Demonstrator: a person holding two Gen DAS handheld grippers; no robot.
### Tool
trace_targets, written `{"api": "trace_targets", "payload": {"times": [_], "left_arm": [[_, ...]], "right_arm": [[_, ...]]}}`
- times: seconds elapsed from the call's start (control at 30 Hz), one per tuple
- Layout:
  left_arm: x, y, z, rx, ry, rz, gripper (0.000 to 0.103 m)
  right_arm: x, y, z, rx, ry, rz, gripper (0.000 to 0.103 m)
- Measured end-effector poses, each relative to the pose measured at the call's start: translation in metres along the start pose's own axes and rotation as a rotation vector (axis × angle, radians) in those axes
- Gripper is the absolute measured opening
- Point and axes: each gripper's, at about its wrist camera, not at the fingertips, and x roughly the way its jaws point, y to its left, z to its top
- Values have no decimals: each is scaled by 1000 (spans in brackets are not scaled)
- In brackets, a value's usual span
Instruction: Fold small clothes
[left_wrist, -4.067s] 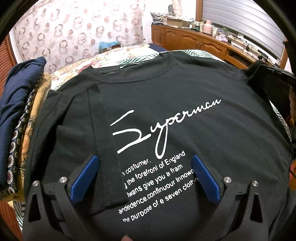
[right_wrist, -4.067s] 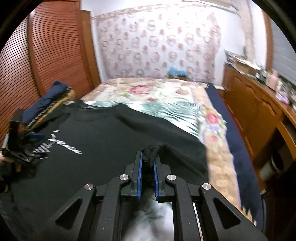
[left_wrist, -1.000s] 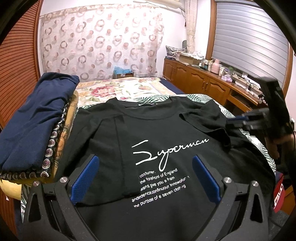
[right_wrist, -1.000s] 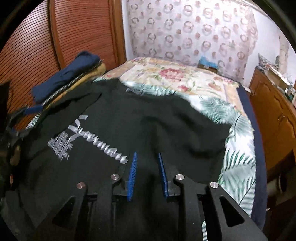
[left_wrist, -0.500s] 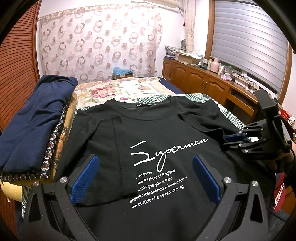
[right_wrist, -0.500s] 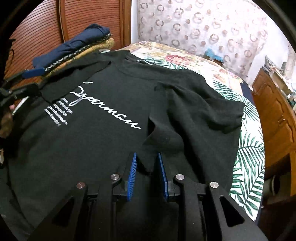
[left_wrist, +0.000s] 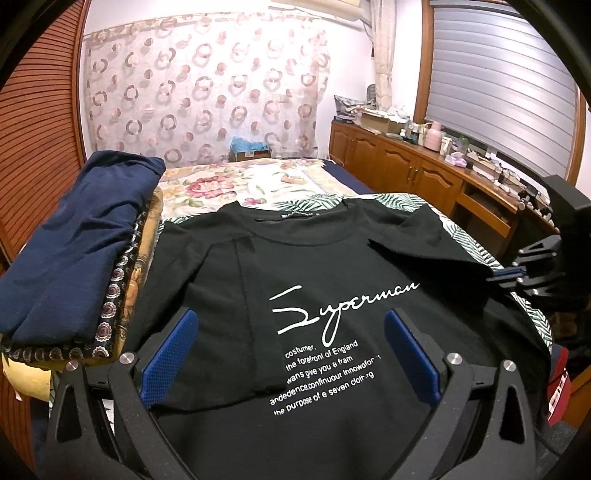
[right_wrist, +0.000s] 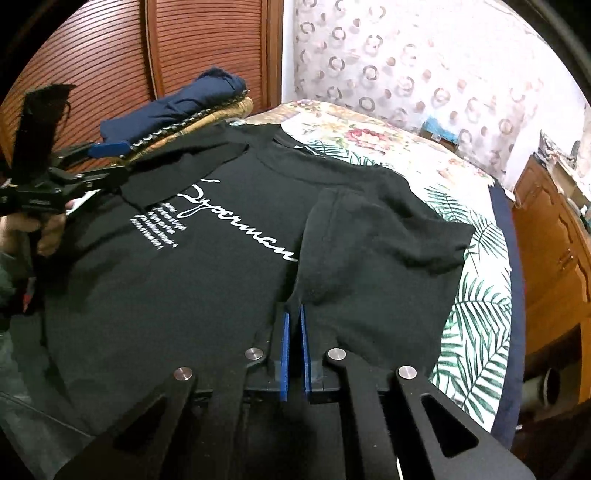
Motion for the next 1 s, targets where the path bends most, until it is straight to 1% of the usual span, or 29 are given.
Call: {"api": "trace_targets", "payload": {"times": [0.03,0.07,0.17,0.2,0.23,0.27,0.3,0.37,0.47,0.53,0.57,0.6,0.63,0.7,0.73,0.77,0.8,0.93,1.0], "left_arm": [[0,1,0,-1,-1,1,101],[1,1,1,-3,-2,1,101],[3,5,3,-11,-1,1,101],[3,7,4,-12,-1,5,101],[4,8,5,-12,-1,8,101],[5,10,7,-10,0,15,101],[5,12,8,-9,0,20,101],[6,17,12,-5,-1,30,101],[11,26,21,11,-2,48,101],[14,31,28,25,-3,62,101],[16,34,30,31,-3,67,96],[19,36,34,39,1,72,90],[23,39,37,46,10,78,87],[31,46,44,56,25,84,79],[34,48,46,59,34,90,77],[39,50,49,65,46,101,71],[43,52,51,71,55,106,68],[63,59,59,83,112,119,63],[73,60,62,98,137,126,61]], "right_arm": [[-1,1,-2,0,6,5,5],[-1,1,-3,5,14,15,8],[0,-4,-2,36,18,17,19],[0,-5,-1,41,16,10,23],[-1,-8,1,45,6,-1,25],[-2,-10,4,50,-4,-6,31],[-3,-12,6,60,-14,-9,40],[-5,-20,11,78,-36,-31,51],[1,-35,18,98,-41,-72,52],[12,-49,20,132,-23,-103,52],[20,-57,20,156,-9,-114,52],[29,-65,20,178,2,-119,52],[36,-70,21,191,12,-122,52],[52,-81,22,216,31,-126,52],[57,-83,23,224,33,-129,52],[63,-85,25,230,33,-130,52],[67,-85,26,234,32,-131,52],[84,-88,30,238,40,-134,52],[86,-89,30,229,20,-145,53]]}}
